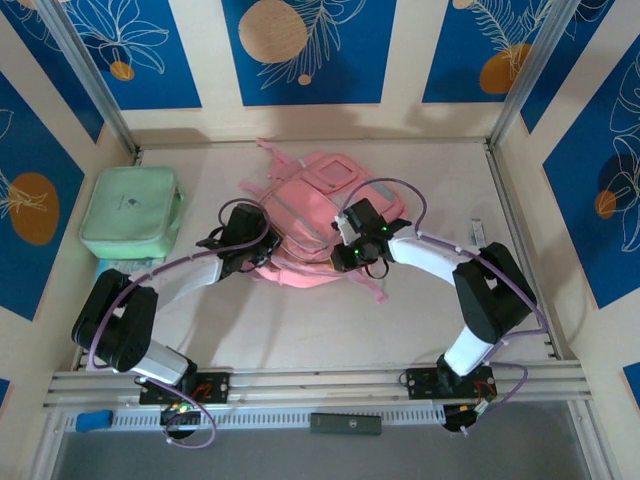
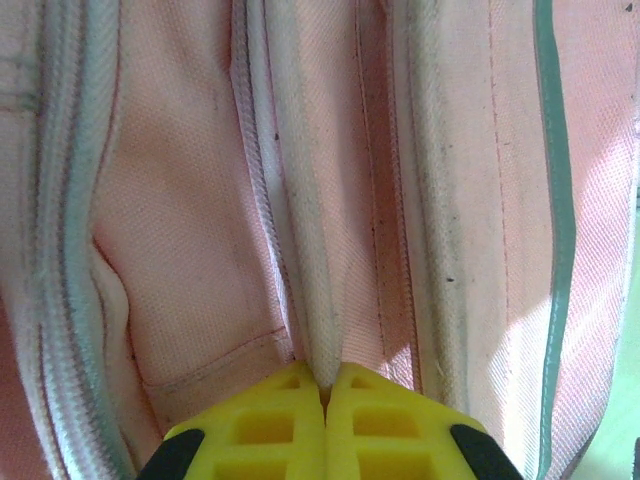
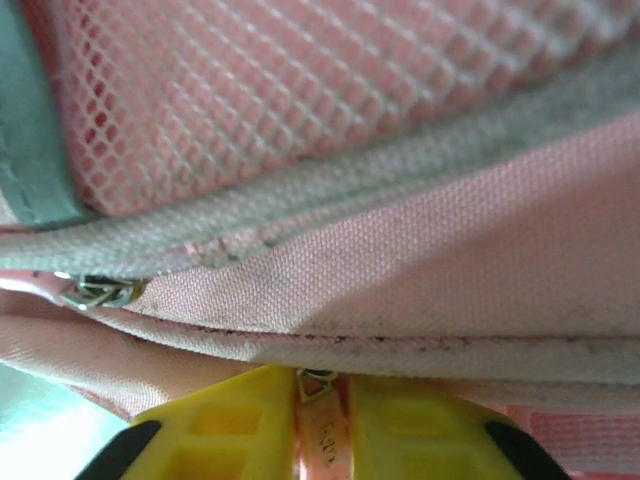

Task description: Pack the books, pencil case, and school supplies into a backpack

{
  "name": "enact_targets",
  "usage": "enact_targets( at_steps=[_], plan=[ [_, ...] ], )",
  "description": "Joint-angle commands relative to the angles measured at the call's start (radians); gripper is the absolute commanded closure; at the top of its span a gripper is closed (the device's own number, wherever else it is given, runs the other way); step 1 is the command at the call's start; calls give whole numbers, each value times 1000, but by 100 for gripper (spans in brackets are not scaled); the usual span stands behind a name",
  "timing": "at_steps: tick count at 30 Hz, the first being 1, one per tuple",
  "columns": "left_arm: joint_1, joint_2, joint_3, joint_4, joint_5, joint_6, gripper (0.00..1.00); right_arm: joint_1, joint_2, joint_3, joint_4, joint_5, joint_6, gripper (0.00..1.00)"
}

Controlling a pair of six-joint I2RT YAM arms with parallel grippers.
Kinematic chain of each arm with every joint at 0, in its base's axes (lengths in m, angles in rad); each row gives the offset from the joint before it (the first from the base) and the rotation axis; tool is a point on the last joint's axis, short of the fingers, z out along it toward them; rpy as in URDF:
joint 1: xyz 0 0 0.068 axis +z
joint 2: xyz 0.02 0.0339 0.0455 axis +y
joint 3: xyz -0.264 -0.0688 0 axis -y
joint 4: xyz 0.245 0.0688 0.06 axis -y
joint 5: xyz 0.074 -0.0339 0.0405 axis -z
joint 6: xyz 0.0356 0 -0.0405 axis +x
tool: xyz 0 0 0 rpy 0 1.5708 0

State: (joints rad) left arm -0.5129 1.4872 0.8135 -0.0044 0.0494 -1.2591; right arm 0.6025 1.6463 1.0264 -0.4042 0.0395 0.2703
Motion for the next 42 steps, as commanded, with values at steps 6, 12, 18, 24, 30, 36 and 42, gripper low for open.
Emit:
enact_targets(
  at_steps=[6,12,18,24,30,36,42],
  plan=[
    [10,-53,43,-117,-96,46,100,-1,-37,34,-183,214,67,95],
    [89,-53,48,-151,-57,99,100,-159,-85,27,-279,308,175,98],
    [103,-49,78,-140,6,139,100,-148,-71,83,-283,319,124,98],
    [100,-77,67,-127,114,182,79,-98,-132,141,-315,176,163,68],
    [52,-141,60,-201,133,241,73,-92,-77,257,-365,-13,415,60],
    [-9,-172,88,-246,90,324,72,-104,29,318,-294,-114,689,58],
    [-42,-154,116,-274,96,429,72,-95,104,325,-198,-112,830,56]
  ],
)
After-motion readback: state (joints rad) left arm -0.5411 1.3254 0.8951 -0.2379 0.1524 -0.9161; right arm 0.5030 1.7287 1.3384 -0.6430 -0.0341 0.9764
